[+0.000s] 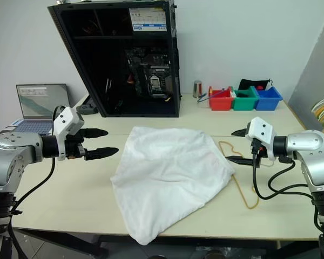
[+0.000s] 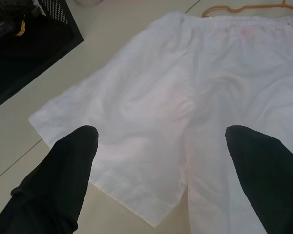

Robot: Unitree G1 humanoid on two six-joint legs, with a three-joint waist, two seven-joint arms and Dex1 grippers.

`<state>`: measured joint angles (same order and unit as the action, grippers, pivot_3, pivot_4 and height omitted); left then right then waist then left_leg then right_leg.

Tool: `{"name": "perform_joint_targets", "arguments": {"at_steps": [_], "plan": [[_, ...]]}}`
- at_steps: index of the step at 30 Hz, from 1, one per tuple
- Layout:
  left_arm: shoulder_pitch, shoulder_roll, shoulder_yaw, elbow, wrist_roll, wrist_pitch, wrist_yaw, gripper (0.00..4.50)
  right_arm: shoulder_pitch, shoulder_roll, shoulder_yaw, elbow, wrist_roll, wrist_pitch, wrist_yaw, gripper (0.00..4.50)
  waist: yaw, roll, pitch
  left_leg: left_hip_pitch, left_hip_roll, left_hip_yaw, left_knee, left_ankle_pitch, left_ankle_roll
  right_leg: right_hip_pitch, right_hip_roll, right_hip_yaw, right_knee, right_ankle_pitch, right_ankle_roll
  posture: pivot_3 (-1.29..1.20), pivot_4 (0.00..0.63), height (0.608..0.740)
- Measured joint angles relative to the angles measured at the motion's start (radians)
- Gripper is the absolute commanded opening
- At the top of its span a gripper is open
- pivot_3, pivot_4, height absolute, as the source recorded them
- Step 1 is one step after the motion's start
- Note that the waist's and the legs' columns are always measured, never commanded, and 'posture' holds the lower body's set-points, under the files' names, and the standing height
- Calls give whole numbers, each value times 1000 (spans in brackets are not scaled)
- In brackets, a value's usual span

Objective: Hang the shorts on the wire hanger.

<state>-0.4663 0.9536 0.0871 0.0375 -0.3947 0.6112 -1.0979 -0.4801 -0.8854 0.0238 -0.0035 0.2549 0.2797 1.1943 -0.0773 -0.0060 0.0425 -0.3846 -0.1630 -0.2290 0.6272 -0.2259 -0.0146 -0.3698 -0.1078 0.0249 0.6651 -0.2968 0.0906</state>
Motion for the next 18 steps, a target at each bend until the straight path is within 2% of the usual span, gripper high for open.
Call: {"name": "perform_joint_targets", "arguments": {"at_steps": [11, 18], "plan": [[-20, -21, -5, -5, 0, -6, 17, 4500, -5, 0, 10, 25, -8, -24, 5, 4486, -1, 0, 0, 1, 0, 12, 0, 0, 1, -3, 0, 13, 0, 2, 3, -59, 0, 740], [15, -41, -30, -92, -5, 1, 12, 4500, -1, -9, 30, 28, -35, -82, 31, 4486, -2, -1, 0, 2, 1, 14, 1, -1, 2, -3, 0, 15, 0, 2, 3, -81, 0, 740]]}}
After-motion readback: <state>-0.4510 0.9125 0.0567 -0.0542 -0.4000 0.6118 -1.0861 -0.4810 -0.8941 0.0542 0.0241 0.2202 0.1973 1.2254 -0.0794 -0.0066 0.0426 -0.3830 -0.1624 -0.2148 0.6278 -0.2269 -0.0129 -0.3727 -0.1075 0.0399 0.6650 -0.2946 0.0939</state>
